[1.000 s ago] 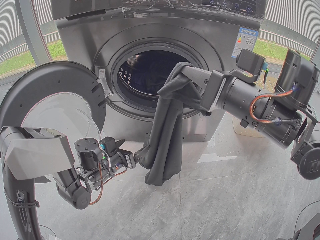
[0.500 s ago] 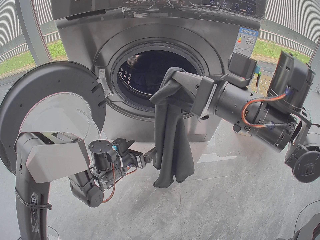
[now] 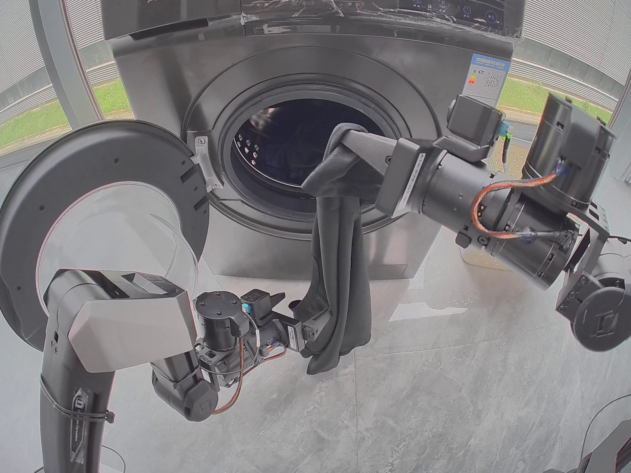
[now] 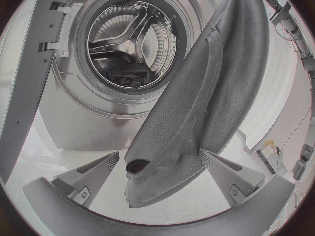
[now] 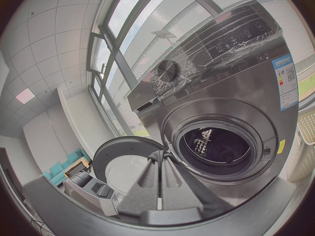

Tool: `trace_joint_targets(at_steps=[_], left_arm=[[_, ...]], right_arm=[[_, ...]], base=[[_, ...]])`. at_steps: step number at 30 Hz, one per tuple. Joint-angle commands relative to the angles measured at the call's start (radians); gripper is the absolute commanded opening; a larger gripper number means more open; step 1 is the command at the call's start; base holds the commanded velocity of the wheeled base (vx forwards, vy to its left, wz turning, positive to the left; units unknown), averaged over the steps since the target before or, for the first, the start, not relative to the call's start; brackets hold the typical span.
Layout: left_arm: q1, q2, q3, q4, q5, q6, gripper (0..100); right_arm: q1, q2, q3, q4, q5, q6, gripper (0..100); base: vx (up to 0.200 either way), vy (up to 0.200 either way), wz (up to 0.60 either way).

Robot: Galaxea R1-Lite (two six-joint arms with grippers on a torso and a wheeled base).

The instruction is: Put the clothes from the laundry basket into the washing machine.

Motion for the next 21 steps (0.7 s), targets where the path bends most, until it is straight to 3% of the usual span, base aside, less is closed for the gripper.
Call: trace_joint_targets(at_steps=[1,10,21], left_arm=[[0.003,0.011,-0.027,0.005,0.000,0.000,100],[0.056,0.073,-0.090,0.031,-0.003,0.000,100],[0.066,0.159,-0.171,0.057,-0.004,0.000,100]], right_arm=[[0.008,0.006,-0.004,0.000,0.000,0.000,0],[0.015,0.005,-0.002,0.000,-0.002,0.000,0],[0.023,-0.003,0.003,0.000,-0.003,-0.002,0]], base=[[0.000,0.000,0.00],[0.000,0.000,0.00],[0.000,0.000,0.00]])
